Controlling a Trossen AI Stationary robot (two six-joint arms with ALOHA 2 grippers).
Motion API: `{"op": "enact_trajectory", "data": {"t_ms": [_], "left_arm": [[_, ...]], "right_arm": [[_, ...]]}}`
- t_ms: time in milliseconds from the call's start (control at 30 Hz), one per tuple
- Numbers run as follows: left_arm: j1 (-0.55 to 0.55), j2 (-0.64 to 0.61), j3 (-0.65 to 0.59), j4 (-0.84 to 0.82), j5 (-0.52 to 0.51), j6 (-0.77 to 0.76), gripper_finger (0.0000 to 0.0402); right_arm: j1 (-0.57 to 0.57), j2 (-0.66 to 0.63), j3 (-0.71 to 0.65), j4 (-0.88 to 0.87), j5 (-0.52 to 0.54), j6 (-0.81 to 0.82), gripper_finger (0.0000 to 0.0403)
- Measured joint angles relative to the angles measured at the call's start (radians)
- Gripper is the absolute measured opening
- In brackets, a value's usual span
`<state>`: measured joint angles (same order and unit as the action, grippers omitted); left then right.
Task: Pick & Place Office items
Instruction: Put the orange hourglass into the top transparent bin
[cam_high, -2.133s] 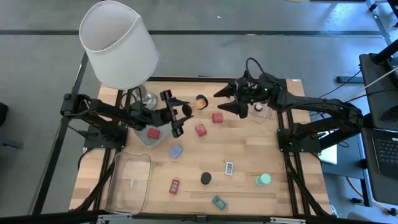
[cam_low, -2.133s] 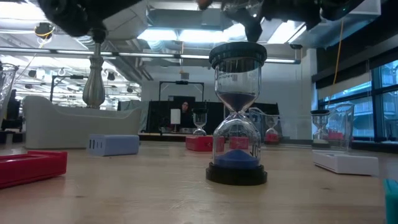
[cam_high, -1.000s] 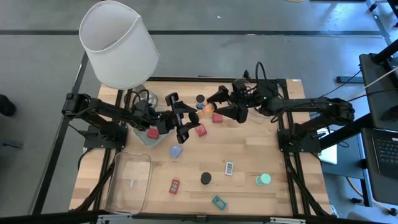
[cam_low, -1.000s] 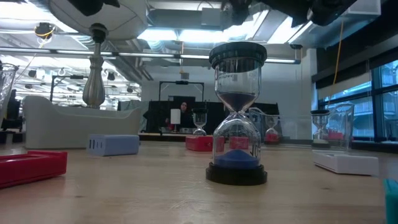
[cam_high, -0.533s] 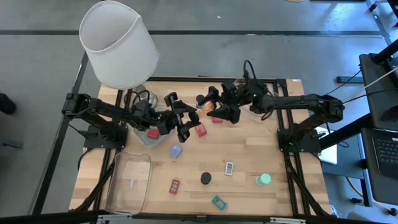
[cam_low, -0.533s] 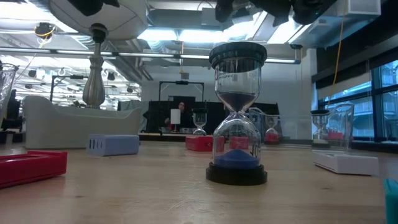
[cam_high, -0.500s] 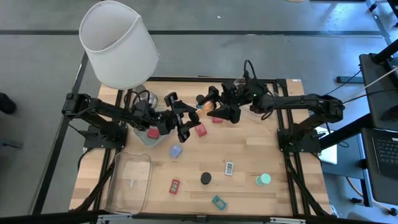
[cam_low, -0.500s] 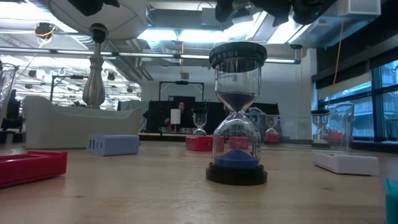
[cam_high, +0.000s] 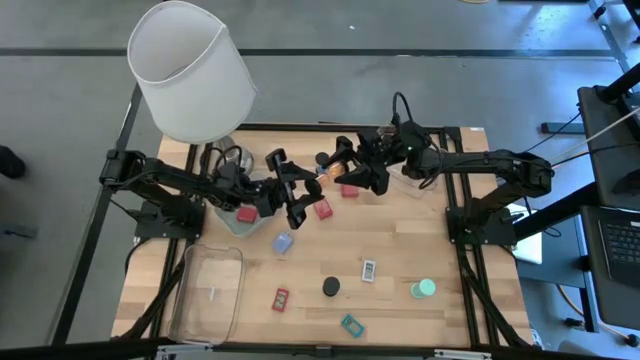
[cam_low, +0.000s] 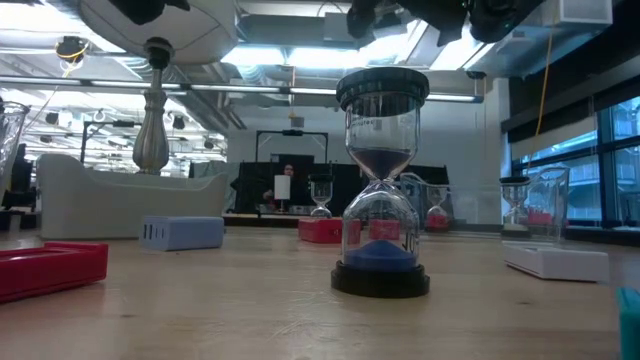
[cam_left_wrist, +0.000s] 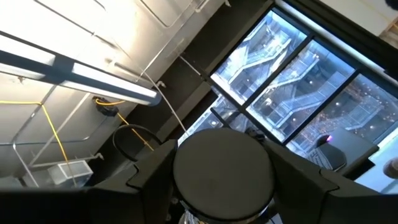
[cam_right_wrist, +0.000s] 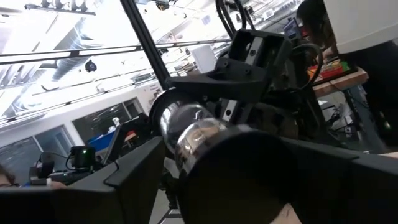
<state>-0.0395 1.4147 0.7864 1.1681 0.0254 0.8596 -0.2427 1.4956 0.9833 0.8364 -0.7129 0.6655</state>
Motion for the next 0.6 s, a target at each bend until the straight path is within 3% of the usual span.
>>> {"op": "enact_trajectory", "data": {"t_ms": [600], "left_arm": [[-0.001,-0.004,0.000,-0.015,-0.005,0.000,0.0219]], "right_arm": [[-0.014,-0.005,0.000,-0.014,-0.064,-0.015,0.0280]]}}
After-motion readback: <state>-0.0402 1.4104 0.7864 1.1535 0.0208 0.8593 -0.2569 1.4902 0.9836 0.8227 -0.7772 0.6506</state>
